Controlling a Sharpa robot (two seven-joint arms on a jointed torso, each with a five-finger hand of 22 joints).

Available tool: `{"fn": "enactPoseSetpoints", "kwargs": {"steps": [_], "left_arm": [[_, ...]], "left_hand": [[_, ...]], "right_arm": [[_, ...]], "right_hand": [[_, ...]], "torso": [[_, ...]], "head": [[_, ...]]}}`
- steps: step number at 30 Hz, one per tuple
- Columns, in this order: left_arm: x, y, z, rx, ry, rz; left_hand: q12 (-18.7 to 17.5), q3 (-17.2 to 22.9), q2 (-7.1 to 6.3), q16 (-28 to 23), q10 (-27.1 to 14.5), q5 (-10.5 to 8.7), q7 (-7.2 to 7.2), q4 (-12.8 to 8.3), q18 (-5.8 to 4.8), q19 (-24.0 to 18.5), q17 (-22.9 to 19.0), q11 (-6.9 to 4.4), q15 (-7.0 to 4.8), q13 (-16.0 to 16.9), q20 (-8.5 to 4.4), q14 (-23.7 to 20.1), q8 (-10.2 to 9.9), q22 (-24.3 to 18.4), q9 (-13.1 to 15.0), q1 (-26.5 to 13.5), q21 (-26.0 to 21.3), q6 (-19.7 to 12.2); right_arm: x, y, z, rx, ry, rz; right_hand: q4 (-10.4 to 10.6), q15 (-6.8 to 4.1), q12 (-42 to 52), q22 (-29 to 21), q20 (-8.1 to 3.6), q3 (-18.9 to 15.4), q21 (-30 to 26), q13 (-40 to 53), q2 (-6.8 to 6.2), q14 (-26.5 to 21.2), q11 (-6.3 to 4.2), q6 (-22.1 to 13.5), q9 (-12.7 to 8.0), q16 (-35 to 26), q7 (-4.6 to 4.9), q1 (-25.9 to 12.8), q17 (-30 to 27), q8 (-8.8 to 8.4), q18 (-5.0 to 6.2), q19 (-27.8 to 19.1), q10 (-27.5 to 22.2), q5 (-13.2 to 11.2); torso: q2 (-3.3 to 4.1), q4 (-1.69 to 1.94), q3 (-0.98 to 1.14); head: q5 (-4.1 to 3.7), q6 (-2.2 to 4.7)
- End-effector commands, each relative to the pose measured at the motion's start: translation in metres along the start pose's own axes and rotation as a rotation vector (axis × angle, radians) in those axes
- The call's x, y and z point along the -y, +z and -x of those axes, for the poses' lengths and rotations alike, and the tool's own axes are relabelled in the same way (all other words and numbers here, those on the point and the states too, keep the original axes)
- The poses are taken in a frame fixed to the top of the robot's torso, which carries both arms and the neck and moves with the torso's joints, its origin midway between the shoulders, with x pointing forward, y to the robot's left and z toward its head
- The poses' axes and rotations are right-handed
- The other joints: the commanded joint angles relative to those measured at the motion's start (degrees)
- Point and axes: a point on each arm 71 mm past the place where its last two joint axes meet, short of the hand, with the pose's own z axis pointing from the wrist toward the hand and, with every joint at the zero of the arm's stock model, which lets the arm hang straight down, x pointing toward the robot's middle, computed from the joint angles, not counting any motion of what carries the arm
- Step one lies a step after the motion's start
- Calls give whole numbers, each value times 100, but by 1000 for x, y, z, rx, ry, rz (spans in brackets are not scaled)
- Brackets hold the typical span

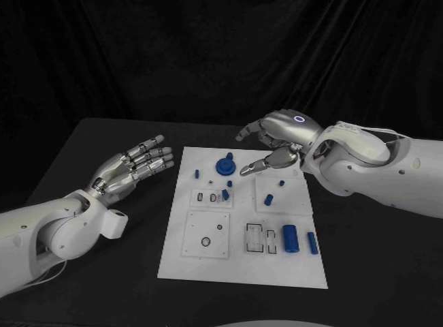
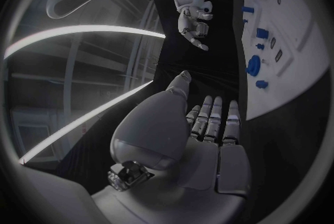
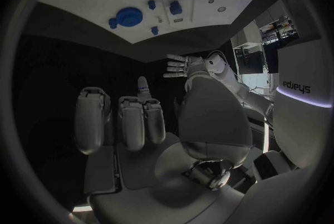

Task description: Assemble the parts on the task board

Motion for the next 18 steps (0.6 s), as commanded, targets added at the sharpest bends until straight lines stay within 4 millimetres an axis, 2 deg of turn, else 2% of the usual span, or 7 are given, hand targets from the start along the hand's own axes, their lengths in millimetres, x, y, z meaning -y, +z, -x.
{"fn": "enactPoseSetpoints", "kwargs": {"steps": [1, 5, 6, 7, 9, 12, 18], "left_arm": [[24, 9, 2, 34, 282, -90], [50, 25, 0, -14, 526, -54], [55, 29, -2, -36, 587, -34], [59, 32, -3, -57, 642, -8], [63, 40, -7, -104, 740, 78], [60, 51, -11, -165, 824, 233], [49, 67, -17, -236, 913, 475]], "left_hand": [[1083, -52, -100, 940, 369, -234, 58, 110, -32, 986, 441, 136, 109, 501, 63, 693, 17, 287, 9, 7, 599, 103], [5174, -606, -514, 5169, 1352, -1261, 509, 766, 8, 2591, 2928, 46, -40, 3027, 86, 1741, 657, 1226, 312, -623, 2345, 2269], [5212, -609, -520, 5208, 1421, -1266, 512, 776, 11, 2600, 2971, 41, -38, 3097, 80, 1768, 669, 1240, 315, -634, 2367, 2285], [6458, -726, -789, 6719, 4626, -1299, 684, 897, 45, 3081, 5450, -59, -88, 5987, -34, 4175, 1010, 1701, 409, -1120, 3133, 2724], [6878, -714, -820, 7390, 6912, -1355, 580, 1000, -97, 3956, 7618, -227, -251, 7976, -228, 6466, 1271, 3186, 475, -1451, 4651, 2860], [6897, -784, -814, 7442, 7150, -1325, 620, 923, -477, 5196, 8150, -275, -364, 8189, -349, 7024, 1735, 5634, 668, -1994, 6444, 3338], [6897, -761, -599, 7442, 7150, -1342, 356, 991, -731, 6344, 8150, -489, -507, 8189, -465, 7024, 2266, 7395, 1038, -2566, 7554, 4262]], "right_arm": [[5, -2, 15, 103, 86, -18], [10, -3, 18, 94, 94, -38], [11, -2, 18, 89, 95, -41], [12, -2, 18, 84, 95, -44], [14, -1, 16, 76, 97, -49], [15, 0, 14, 74, 98, -54], [21, -2, 2, 88, 105, -77]], "right_hand": [[-1, 50, 20, 1310, 48, 155, 317, 1509, 145, 592, 46, 467, 252, 200, 2, -176, 1479, 487, -117, 381, 591, 20], [-3, 47, 20, 1314, 59, 227, 358, 1509, 233, 594, 35, 100, 571, 208, -17, -184, 1493, 920, -119, 378, 591, 30], [-6, 49, 20, 1312, 61, 233, 355, 1509, 240, 593, 36, 67, 602, 204, -13, -197, 1484, 965, -118, 375, 591, 31], [-3, 55, 20, 1305, 65, 267, 338, 1509, 310, 587, 45, -28, 678, 192, -9, -227, 1459, 1070, -112, 364, 591, 29], [-6, 63, 20, 1299, 76, 314, 330, 1509, 361, 582, 51, -178, 836, 181, -1, -233, 1435, 1305, -108, 352, 591, 31], [-10, 68, 20, 1287, 84, 382, 299, 1509, 530, 574, 58, -295, 941, 163, 3, -338, 1396, 1467, -99, 333, 591, 46], [-27, 77, 20, 1279, 98, 486, 285, 1509, 906, 569, 71, -485, 1112, 151, 16, -566, 1369, 1756, -93, 319, 591, 228]], "torso": [[-30, -21, 14], [-68, -42, 34], [-77, -46, 38], [-77, -46, 38], [-113, -60, 45], [-170, -100, 69], [-271, -213, 155]], "head": [[64, 76], [109, 115], [111, 117], [110, 124], [111, 129], [137, 105], [190, -64]]}}
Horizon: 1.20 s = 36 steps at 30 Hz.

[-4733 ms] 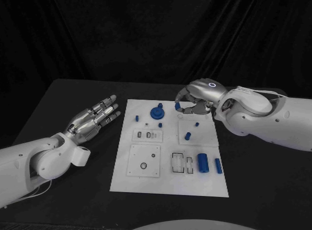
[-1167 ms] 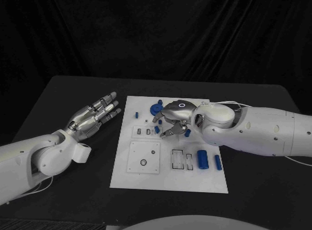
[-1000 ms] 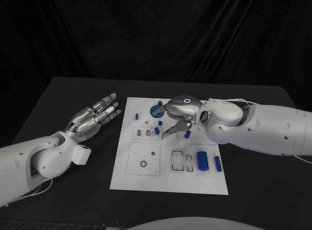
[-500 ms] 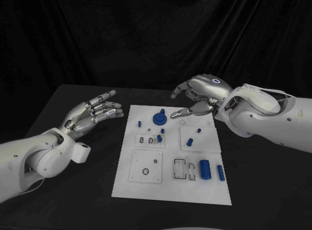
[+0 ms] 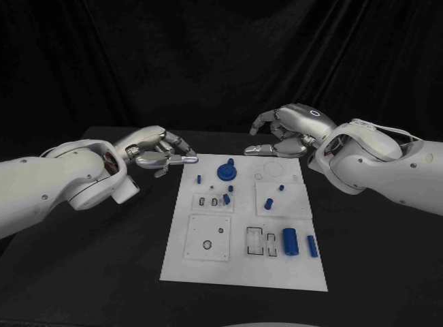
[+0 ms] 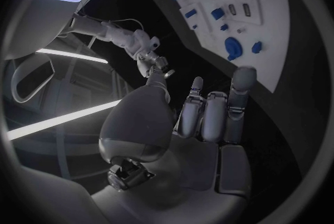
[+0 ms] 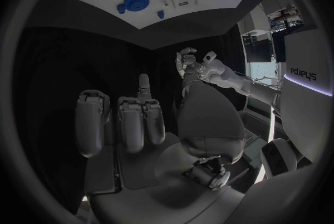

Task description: Assemble the parts on the task board

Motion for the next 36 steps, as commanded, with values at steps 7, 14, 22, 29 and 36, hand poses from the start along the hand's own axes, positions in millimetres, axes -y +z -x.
{"fn": "enactPoseSetpoints", "kwargs": {"steps": [7, 14, 22, 29, 36], "left_arm": [[-12, 25, -24, -270, 202, 398], [-10, 44, -37, -311, 230, 458], [-8, 56, -54, -353, 239, 472], [-13, 65, -71, -413, 252, 524], [-23, 72, -88, -457, 262, 594]], "left_hand": [[225, -208, 300, 342, 1027, -15, -380, 57, -444, 1744, 1518, -393, -391, 1508, -300, 1115, 822, 2827, 656, -1225, 2002, 1388], [225, -189, 449, 342, 1027, 14, -174, 23, -418, 1589, 1518, -272, -330, 1508, -281, 1115, 93, 2720, 499, -1032, 1949, 774], [225, -142, 552, 342, 1027, 23, -98, 6, -390, 1495, 1518, -140, -163, 1508, -82, 1115, -294, 2684, 317, -815, 1895, 1027], [225, -112, 588, 342, 1027, 37, -401, -4, -401, 1562, 1518, -415, -411, 1508, -309, 1115, 164, 2764, 841, -807, 1905, 1728], [225, -57, 562, 342, 1027, 114, -544, -43, -411, 1622, 1518, -567, -571, 1508, -487, 1115, 774, 2827, 2051, -796, 1892, 1530]], "right_arm": [[16, -16, -20, 15, 29, -55], [21, -27, -31, 7, 41, -81], [25, -35, -37, 1, 47, -100], [28, -38, -40, -11, 48, -110], [30, -40, -45, -24, 49, -114]], "right_hand": [[-10, 59, 20, 1279, 50, 26, -4, 1509, 313, 581, 66, -137, 131, -31, 35, -75, 1333, 264, -44, 299, 600, 298], [-20, 82, 20, 1280, 74, 17, 9, 1509, 423, 578, 91, -254, 196, -36, 61, 212, 1315, 448, -45, 300, 600, 1046], [-21, 88, 20, 1277, 79, 10, 2, 1509, 443, 574, 99, -253, 205, -44, 68, 266, 1296, 490, -43, 296, 600, 1153], [-25, 95, 20, 1271, 85, 10, -14, 1509, 456, 568, 108, -235, 214, -56, 74, 329, 1269, 530, -38, 288, 600, 1239], [-20, 103, 20, 1258, 92, 7, -48, 1509, 479, 562, 118, -206, 221, -70, 78, 377, 1236, 571, -29, 271, 600, 1332]], "torso": [[-250, -279, 245], [-364, -441, 364], [-461, -629, 404], [-565, -715, 478], [-637, -725, 501]], "head": [[189, -344], [333, -482], [444, -649], [486, -766], [482, -766]]}}
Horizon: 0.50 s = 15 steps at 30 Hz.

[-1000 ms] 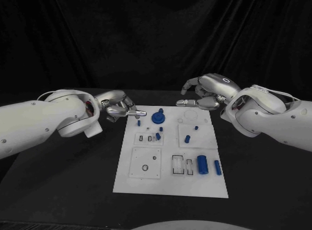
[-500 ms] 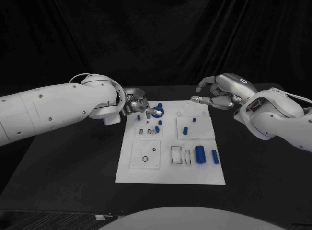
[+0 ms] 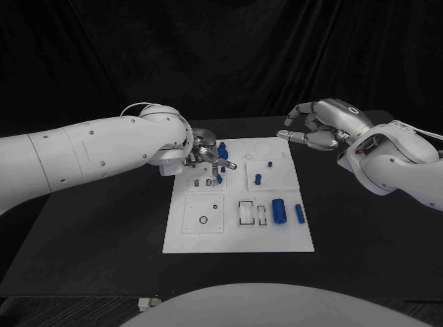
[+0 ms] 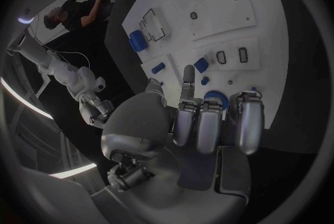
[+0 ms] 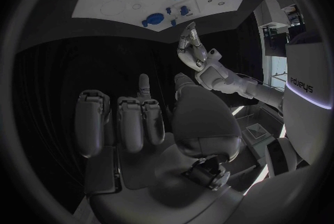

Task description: Assemble the parts on the task board

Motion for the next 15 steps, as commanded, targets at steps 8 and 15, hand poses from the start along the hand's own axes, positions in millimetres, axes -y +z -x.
{"fn": "enactPoseSetpoints", "kwargs": {"steps": [8, 15], "left_arm": [[-9, 10, -13, -56, 11, 112], [-15, 10, -13, -48, 1, 135]], "left_hand": [[20, 196, 37, 37, 594, 93, -264, -123, -122, 107, 1506, -293, -285, 1507, -276, 595, 1141, 794, 2381, 65, -2, -192], [20, 260, 14, 37, 594, 108, -331, -152, -126, 141, 1506, -358, -347, 1507, -339, 595, 1577, 831, 3382, 62, -16, -371]], "right_arm": [[3, -3, -4, -1, 2, -7], [6, -4, -7, -11, 2, -17]], "right_hand": [[-18, 55, 20, 1248, 54, 8, -37, 1507, 15, 548, 41, 27, 9, -47, 20, 73, 1220, 46, -27, 263, 601, 55], [-16, 56, 20, 1245, 54, 8, -47, 1507, 20, 544, 42, 29, 9, -55, 20, 73, 1199, 48, -25, 258, 601, 63]], "torso": [[-77, -18, 27], [-89, -4, 28]], "head": [[7, 0], [-9, 0]]}}
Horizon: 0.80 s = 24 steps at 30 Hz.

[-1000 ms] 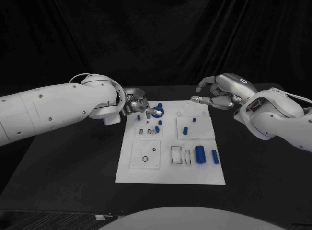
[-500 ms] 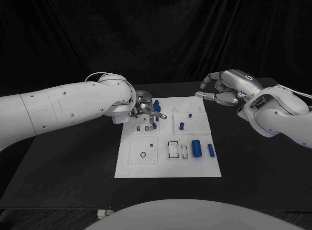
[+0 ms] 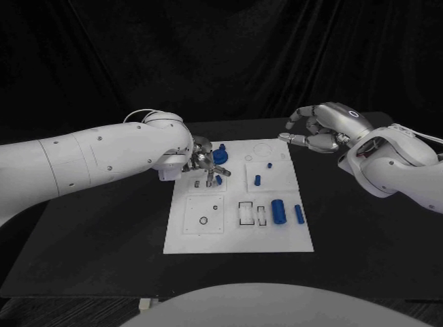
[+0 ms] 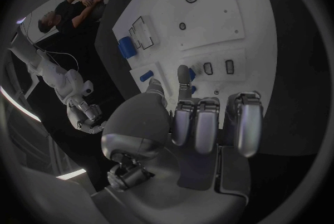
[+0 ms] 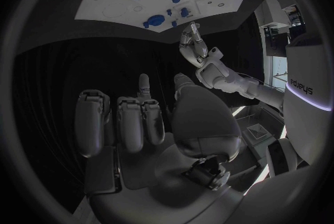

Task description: Assemble the parts on the task board

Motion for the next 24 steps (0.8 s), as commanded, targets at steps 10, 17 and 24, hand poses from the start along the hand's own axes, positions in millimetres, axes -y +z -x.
{"fn": "enactPoseSetpoints", "kwargs": {"steps": [10, 17, 24], "left_arm": [[-1, 8, -2, -5, -5, 21], [-1, 15, -3, 1, -18, 20], [-2, 22, -3, 1, -24, 31]], "left_hand": [[20, 118, 39, 38, 597, 39, 177, 11, 11, -187, 1507, 127, 107, 1507, 73, 596, -1020, 714, -83, 3, -162, -193], [20, 173, 46, 38, 597, 197, 198, -27, 23, -212, 1507, 145, 123, 1507, 99, 596, -1354, 701, -264, 43, -200, -72], [20, 185, 49, 38, 597, 202, 205, -27, 29, -231, 1507, 151, 128, 1507, 106, 596, -1463, 688, -330, 38, -220, -28]], "right_arm": [[2, -1, -5, -15, 3, -12], [3, -2, -6, -24, 4, -18], [3, -2, -7, -30, 4, -18]], "right_hand": [[-15, 42, 20, 1237, 56, 9, -43, 1508, 8, 523, 45, 31, 5, -43, 21, 51, 1175, 24, -19, 247, 601, 41], [-13, 44, 20, 1235, 57, 9, -49, 1508, 18, 521, 47, 33, 5, -47, 22, 51, 1166, 27, -17, 244, 601, 47], [-11, 45, 20, 1231, 58, 10, -61, 1508, 28, 517, 49, 35, 5, -55, 22, 49, 1149, 30, -14, 239, 601, 51]], "torso": [[-33, 21, -2], [-34, 15, -8], [-43, 12, -9]], "head": [[-27, 1], [-37, 1], [-30, 1]]}}
